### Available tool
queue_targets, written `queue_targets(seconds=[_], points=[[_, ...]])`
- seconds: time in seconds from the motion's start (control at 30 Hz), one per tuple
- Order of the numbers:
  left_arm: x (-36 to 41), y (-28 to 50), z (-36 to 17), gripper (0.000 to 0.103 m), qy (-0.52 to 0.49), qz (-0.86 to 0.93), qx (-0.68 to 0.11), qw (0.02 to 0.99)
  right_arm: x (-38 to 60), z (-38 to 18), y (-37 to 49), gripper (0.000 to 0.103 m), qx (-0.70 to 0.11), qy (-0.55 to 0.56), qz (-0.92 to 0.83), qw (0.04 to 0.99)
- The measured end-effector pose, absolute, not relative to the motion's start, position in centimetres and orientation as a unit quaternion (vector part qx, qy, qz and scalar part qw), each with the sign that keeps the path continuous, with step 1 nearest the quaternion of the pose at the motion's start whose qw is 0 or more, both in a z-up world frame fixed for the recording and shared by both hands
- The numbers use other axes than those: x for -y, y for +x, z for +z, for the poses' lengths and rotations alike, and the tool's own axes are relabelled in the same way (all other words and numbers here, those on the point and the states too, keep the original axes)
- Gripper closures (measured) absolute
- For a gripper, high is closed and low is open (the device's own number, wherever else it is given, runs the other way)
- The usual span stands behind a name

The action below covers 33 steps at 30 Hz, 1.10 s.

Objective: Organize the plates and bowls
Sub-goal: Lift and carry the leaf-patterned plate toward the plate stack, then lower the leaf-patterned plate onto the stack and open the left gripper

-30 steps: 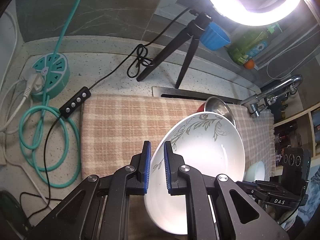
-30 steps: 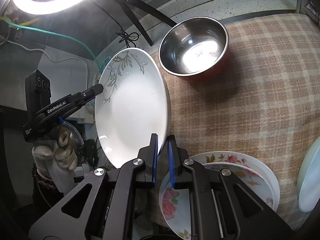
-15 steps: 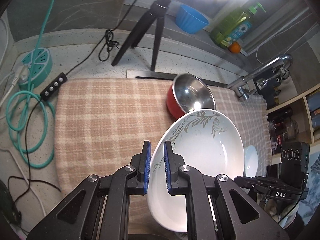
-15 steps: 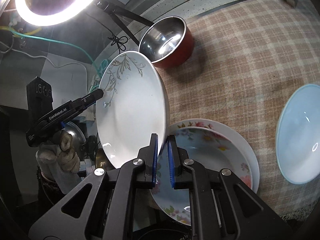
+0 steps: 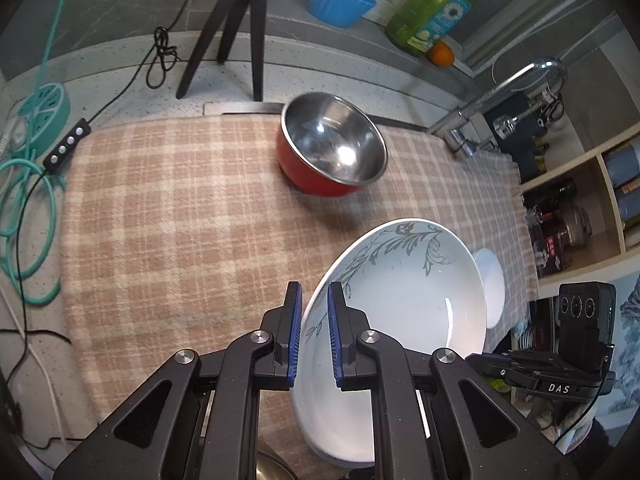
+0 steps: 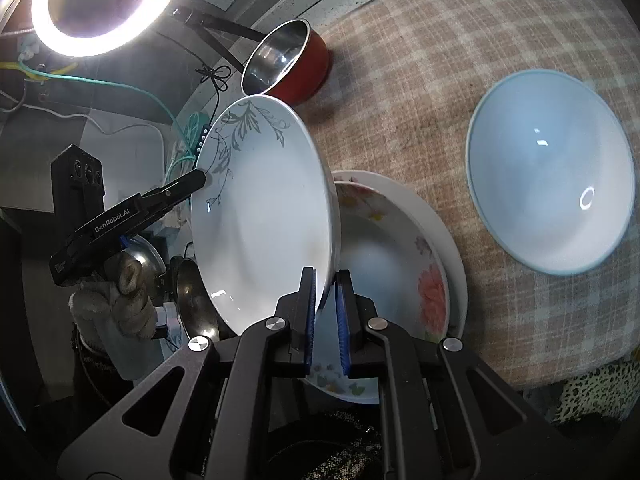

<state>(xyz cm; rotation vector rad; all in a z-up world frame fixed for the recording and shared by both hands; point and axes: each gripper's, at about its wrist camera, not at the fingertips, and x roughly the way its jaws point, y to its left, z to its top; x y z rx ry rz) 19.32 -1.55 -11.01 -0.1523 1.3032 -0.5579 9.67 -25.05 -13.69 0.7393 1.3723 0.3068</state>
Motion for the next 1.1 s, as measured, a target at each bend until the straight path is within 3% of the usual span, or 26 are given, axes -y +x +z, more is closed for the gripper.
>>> queue_targets(seconds=[0.53,1.1], points=[[5.0,17.2,-12.9,0.092,-0.035,-0.282,-0.619,0.732,26.1,-15.9,3.6,0.093,-0.636,0.353,0.132,0.673],[5.9,16.3,-14.4,0.092,-0.010,-0.280,-0.635,0.719,25.8,-17.0,2.9,0.093,-0.651,0.357,0.130,0.657]])
